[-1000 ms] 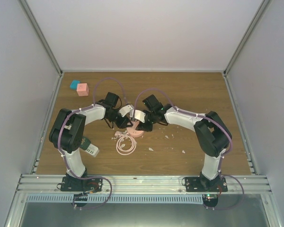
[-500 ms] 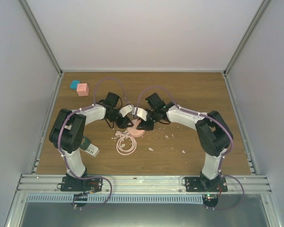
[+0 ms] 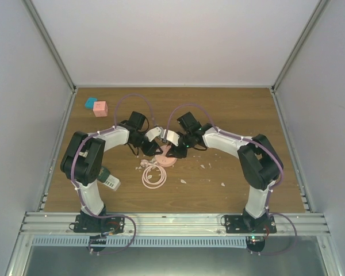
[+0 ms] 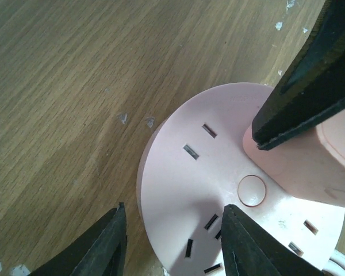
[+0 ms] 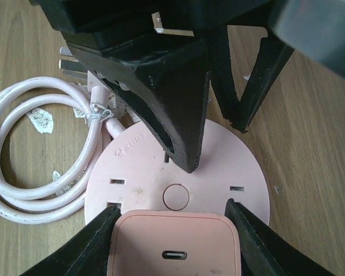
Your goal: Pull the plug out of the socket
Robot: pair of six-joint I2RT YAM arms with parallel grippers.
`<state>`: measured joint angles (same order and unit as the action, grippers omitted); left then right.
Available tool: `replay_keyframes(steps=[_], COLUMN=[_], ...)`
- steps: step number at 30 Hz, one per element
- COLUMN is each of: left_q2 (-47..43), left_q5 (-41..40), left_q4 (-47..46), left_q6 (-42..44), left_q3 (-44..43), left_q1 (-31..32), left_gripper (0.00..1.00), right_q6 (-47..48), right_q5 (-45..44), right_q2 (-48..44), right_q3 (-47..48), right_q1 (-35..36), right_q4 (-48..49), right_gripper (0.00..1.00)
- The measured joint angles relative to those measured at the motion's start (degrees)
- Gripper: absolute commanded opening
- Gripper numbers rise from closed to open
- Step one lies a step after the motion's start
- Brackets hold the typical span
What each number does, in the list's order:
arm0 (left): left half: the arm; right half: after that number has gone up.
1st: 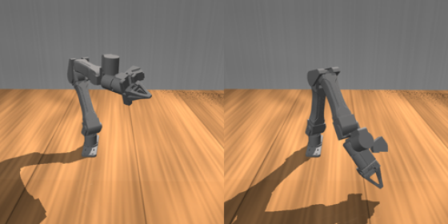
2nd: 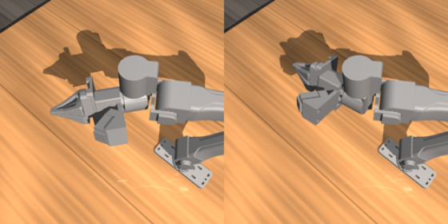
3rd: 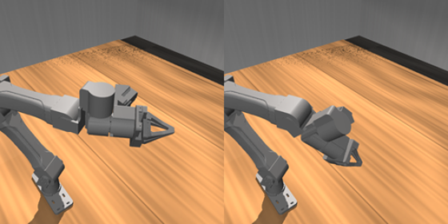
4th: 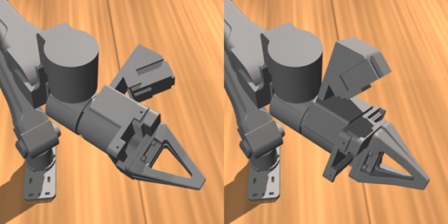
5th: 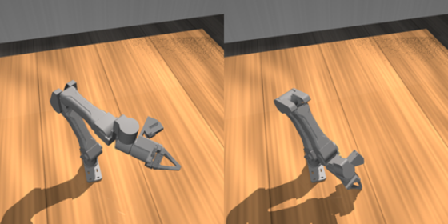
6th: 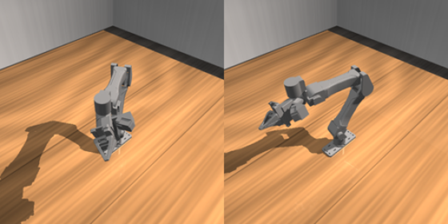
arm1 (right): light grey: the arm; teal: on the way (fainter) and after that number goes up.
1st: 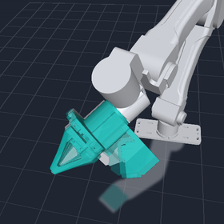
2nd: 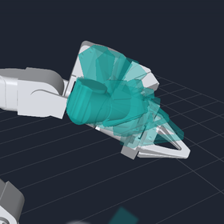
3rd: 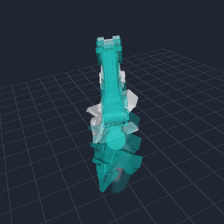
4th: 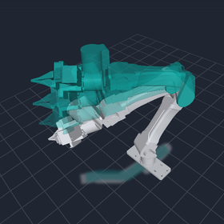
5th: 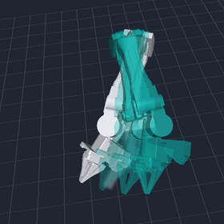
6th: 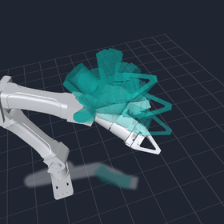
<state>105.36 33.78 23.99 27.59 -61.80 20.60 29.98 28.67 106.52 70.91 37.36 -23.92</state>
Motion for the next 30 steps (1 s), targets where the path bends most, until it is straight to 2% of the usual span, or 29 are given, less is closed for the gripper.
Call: replay_keyframes(steps=[4, 8, 15, 21, 30], left_q2=[0.0, -0.2, -0.2, -0.1, -0.1], left_q5=[0.3, 1.7, 2.1, -2.0, -3.5], left_q4=[3.2, 5.9, 6.3, 5.4, 3.3], left_q6=[0.1, 0.0, -1.1, -2.4, -4.4], left_q3=[-1.1, -1.1, -1.0, -1.0, -0.6], left_q1=[0.0, 0.1, 0.5, 2.6, 3.6], left_gripper=[0.63, 0.72, 0.68, 0.64, 0.59], right_q6=[0.8, 1.2, 1.2, 0.8, -1.4], right_q5=[0.0, 0.3, 0.5, 0.9, 2.6], right_q2=[0.0, 0.0, 0.0, 0.0, 0.0], right_q3=[-0.6, -1.0, -2.4, -2.4, -2.3], right_q1=[0.5, 0.9, 1.0, 0.9, -0.2], right_q4=[1.6, 2.6, 4.0, 3.3, 2.1], right_gripper=[0.26, 0.26, 0.26, 0.25, 0.25])
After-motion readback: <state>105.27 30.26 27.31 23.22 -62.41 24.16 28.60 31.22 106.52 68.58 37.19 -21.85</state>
